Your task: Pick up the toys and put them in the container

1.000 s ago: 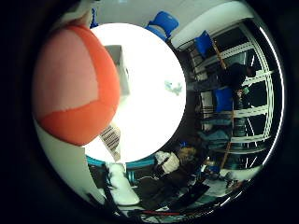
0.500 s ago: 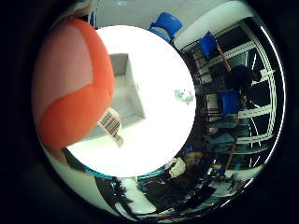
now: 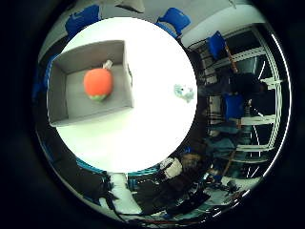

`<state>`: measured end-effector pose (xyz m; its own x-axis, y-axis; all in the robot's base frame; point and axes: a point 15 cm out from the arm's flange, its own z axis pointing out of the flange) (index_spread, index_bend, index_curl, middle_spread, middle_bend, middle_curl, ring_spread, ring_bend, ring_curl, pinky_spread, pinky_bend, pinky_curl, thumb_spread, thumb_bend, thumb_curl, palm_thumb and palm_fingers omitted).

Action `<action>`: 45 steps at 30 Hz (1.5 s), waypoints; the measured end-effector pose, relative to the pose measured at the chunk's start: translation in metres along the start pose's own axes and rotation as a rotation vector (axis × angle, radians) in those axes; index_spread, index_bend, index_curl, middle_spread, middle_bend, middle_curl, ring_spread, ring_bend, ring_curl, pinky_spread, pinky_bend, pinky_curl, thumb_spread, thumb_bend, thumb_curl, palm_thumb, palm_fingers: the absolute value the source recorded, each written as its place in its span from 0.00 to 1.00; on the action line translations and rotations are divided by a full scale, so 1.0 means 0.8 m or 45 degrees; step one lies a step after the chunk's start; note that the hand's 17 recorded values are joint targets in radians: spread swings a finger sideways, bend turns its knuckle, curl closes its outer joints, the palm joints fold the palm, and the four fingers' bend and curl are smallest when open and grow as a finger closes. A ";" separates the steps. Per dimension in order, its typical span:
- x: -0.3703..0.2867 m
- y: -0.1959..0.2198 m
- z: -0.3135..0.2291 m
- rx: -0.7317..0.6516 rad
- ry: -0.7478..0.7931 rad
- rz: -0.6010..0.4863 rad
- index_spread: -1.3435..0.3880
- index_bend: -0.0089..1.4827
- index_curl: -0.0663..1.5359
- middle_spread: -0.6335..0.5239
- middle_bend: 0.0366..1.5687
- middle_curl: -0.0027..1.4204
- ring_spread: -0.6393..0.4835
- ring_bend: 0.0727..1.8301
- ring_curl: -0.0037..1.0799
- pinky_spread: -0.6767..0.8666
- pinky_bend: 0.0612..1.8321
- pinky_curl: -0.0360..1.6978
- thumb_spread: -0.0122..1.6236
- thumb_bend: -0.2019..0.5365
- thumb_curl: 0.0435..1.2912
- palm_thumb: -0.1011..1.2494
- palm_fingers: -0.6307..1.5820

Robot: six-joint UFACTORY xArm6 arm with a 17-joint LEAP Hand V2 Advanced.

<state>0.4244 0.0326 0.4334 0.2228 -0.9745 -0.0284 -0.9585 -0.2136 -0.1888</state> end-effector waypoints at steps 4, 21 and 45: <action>0.050 0.029 -0.005 -0.054 0.010 0.064 0.54 0.12 0.23 0.58 0.16 0.23 0.75 0.21 0.25 0.79 0.33 0.29 0.69 0.24 0.18 0.36 0.33; 0.340 0.116 -0.003 -0.101 0.099 0.327 0.55 0.11 0.21 0.59 0.14 0.23 0.75 0.19 0.23 0.77 0.29 0.22 0.69 0.24 0.18 0.37 0.34; 0.579 0.051 0.159 -0.075 0.433 0.090 0.55 0.11 0.21 0.55 0.13 0.24 0.72 0.18 0.22 0.74 0.26 0.18 0.67 0.25 0.19 0.40 0.36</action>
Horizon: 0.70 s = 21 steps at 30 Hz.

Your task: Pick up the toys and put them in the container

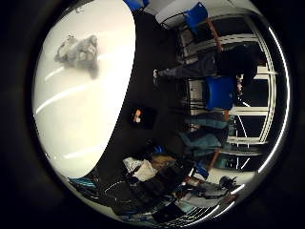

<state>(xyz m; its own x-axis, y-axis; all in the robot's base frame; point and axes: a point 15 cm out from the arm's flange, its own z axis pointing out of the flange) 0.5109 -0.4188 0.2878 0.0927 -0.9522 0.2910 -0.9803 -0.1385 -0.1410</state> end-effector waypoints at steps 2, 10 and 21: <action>0.005 -0.017 0.022 0.048 0.031 -0.009 0.55 0.11 0.21 0.55 0.13 0.24 0.72 0.18 0.22 0.74 0.26 0.18 0.67 0.24 0.19 0.40 0.36; -0.025 -0.047 0.095 0.064 0.008 -0.057 0.55 0.11 0.21 0.54 0.13 0.23 0.71 0.18 0.22 0.74 0.25 0.18 0.67 0.24 0.20 0.41 0.37; -0.063 -0.065 0.125 0.048 -0.036 -0.103 0.57 0.11 0.20 0.54 0.13 0.23 0.70 0.21 0.22 0.75 0.28 0.18 0.67 0.24 0.19 0.40 0.40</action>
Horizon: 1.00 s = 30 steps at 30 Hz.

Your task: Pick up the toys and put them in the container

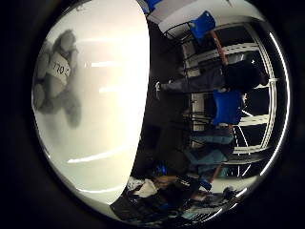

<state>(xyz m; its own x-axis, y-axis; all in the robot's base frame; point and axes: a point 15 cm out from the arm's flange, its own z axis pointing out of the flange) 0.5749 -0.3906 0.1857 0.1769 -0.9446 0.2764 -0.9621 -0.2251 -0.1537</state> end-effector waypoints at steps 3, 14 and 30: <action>-0.006 0.000 0.004 -0.013 -0.014 -0.007 0.59 0.12 0.20 0.53 0.10 0.22 0.65 0.26 0.24 0.74 0.31 0.18 0.67 0.24 0.19 0.39 0.44; -0.029 0.038 0.012 -0.146 -0.126 0.002 0.58 0.13 0.22 0.43 0.28 0.27 0.40 0.50 0.28 0.53 0.35 0.14 0.68 0.24 0.20 0.38 0.67; -0.058 0.073 -0.125 -0.156 -0.356 0.110 0.62 0.65 0.47 0.41 0.77 0.44 0.39 0.74 0.49 0.25 0.70 0.30 0.65 0.26 0.34 0.80 0.86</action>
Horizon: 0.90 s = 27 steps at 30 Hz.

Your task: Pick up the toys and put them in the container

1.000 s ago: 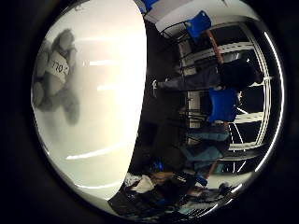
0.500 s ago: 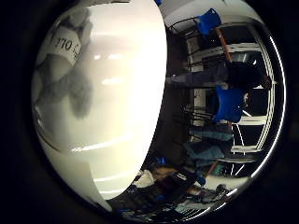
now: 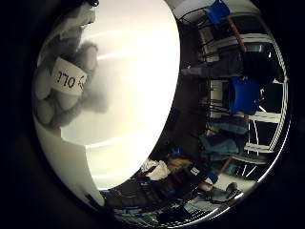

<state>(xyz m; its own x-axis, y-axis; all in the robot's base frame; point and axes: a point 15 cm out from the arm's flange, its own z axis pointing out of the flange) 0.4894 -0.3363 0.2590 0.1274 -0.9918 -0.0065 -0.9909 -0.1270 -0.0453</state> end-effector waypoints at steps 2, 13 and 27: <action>-0.017 0.009 -0.026 -0.001 -0.032 0.005 0.63 0.67 0.48 0.42 0.80 0.45 0.40 0.75 0.50 0.27 0.72 0.32 0.65 0.26 0.36 0.81 0.85; -0.166 0.081 -0.192 -0.062 -0.162 -0.110 0.64 0.69 0.50 0.44 0.84 0.44 0.41 0.78 0.52 0.29 0.72 0.38 0.65 0.25 0.42 0.82 0.83; -0.368 0.064 -0.290 0.048 -0.190 -0.294 0.64 0.68 0.51 0.44 0.85 0.43 0.41 0.79 0.52 0.29 0.70 0.42 0.65 0.26 0.45 0.82 0.83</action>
<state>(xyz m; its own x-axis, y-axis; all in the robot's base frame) 0.3907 -0.0533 0.4902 0.3574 -0.9236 -0.1389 -0.9329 -0.3460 -0.0997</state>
